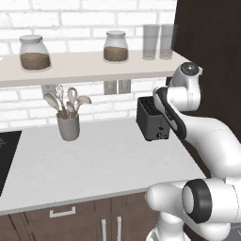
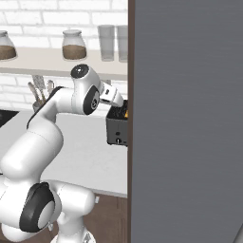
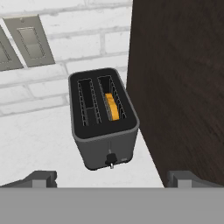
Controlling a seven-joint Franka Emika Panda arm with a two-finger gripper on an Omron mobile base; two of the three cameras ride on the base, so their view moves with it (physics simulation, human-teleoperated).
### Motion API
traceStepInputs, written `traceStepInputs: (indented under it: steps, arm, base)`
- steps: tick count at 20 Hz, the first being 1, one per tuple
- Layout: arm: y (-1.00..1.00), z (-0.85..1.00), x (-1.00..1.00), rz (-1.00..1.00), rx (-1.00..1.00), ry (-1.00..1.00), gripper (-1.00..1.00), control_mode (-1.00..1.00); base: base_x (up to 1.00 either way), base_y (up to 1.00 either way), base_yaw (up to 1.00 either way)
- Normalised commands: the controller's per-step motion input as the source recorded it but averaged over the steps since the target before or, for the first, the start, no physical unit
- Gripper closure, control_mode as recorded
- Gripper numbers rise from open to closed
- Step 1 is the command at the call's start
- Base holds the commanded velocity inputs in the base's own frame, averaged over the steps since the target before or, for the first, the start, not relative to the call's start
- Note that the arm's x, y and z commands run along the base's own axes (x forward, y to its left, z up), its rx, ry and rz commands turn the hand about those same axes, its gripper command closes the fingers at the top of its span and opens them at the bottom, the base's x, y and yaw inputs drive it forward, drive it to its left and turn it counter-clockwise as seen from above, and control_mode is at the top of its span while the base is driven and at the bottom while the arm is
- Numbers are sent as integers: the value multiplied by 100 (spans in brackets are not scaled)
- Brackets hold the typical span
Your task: Start the toaster. Once the lever pops up, take the bread to the plate on the dining counter.
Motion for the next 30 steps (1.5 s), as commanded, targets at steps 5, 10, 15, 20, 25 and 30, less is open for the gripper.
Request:
traceStepInputs:
  steps: [5,10,15,20,25,30]
  arm:
    - [0,0,0,0,0,0,-100,-100]
    - [0,0,0,0,0,0,-100,-100]
    - [0,0,0,0,0,0,-100,-100]
    - [0,0,0,0,0,0,-100,-100]
    - [0,0,0,0,0,0,-100,-100]
    - [0,0,0,0,0,0,-100,-100]
  base:
    - [0,0,0]
    - [0,0,0]
    - [0,0,0]
    - [0,0,0]
    - [0,0,0]
    - [0,0,0]
